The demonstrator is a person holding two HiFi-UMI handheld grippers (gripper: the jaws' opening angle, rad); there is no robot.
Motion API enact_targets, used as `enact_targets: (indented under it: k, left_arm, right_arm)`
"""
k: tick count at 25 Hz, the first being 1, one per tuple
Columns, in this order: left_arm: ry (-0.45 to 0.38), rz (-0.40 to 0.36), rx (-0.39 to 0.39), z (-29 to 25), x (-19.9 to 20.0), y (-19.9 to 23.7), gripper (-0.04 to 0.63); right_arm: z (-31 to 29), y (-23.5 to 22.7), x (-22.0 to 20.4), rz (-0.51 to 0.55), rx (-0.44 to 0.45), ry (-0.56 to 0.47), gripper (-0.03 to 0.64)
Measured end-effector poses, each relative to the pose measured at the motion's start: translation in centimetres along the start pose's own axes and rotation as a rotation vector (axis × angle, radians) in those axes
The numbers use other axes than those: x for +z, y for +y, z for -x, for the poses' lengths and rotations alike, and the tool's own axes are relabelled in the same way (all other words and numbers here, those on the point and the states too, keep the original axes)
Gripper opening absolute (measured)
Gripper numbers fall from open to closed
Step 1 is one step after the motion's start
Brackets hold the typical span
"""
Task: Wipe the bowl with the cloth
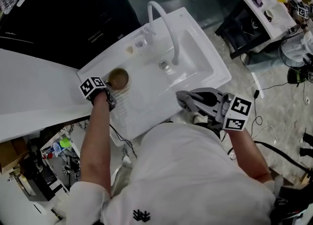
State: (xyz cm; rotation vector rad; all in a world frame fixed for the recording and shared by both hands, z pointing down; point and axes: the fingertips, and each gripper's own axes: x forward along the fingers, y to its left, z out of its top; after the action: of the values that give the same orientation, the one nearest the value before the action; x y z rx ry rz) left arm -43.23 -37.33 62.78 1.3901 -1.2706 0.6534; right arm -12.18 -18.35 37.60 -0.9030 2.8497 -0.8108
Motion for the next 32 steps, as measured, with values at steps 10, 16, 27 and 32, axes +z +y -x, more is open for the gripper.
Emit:
enact_targets:
  k: [10, 16, 27, 32]
  left_arm:
    - [-0.102, -0.032, 0.050, 3.1, -0.4, -0.7, 0.074]
    - [-0.252, -0.035, 0.001, 6.8, -2.3, -3.6, 0.073]
    - [-0.527, -0.051, -0.359, 14.8, -12.8, -16.1, 0.011]
    - [-0.497, -0.176, -0.479, 16.8, -21.2, -23.1, 0.011]
  right_arm:
    - [2.9, 0.0, 0.4, 0.025, 0.036, 0.019, 0.035]
    - [5.4, 0.2, 0.4, 0.073, 0.076, 0.038, 0.035]
    - [11.0, 0.9, -1.2, 0.201, 0.150, 0.123, 0.035]
    - [13.6, 1.7, -2.7, 0.230, 0.198, 0.135, 0.035]
